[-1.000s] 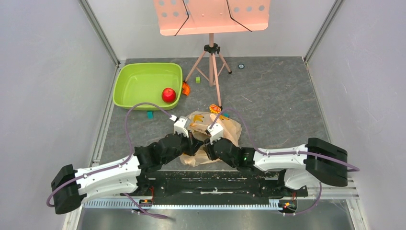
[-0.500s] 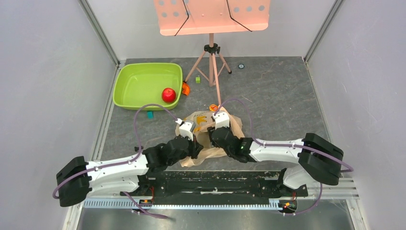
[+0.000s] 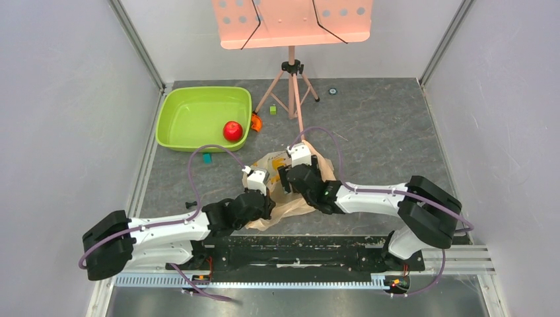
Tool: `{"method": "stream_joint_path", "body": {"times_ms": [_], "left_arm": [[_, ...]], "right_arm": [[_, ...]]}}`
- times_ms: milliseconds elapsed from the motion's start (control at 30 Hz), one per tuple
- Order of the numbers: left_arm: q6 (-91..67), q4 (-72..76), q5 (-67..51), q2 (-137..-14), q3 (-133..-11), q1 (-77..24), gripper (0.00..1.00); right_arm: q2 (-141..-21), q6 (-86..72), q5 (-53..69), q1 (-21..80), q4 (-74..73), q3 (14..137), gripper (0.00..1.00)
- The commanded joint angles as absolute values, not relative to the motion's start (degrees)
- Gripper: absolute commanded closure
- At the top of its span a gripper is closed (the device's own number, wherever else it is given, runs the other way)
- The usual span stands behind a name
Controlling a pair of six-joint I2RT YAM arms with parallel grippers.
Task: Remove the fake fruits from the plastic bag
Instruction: Take out the fake fruit from the plastic bag.
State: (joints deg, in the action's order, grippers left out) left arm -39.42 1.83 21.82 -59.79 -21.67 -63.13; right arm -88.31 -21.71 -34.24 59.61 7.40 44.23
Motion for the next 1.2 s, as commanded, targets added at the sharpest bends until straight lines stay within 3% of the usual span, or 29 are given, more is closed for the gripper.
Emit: {"method": "stream_joint_path", "body": {"times_ms": [0, 300, 1167], "left_arm": [[-40.9, 1.8, 24.8, -60.5, -22.0, -63.5, 0.98], [-40.8, 1.8, 25.7, -60.6, -22.1, -63.5, 0.98], [-40.7, -1.4, 30.1, -57.4, -23.0, -63.5, 0.98]], "right_arm": [[-90.1, -20.0, -33.2, 57.8, 10.5, 47.5, 0.16], [-94.2, -16.2, -29.0, 55.8, 13.3, 49.8, 0.02], [-108.7, -9.5, -23.5, 50.4, 17.2, 60.9, 0.01]]}}
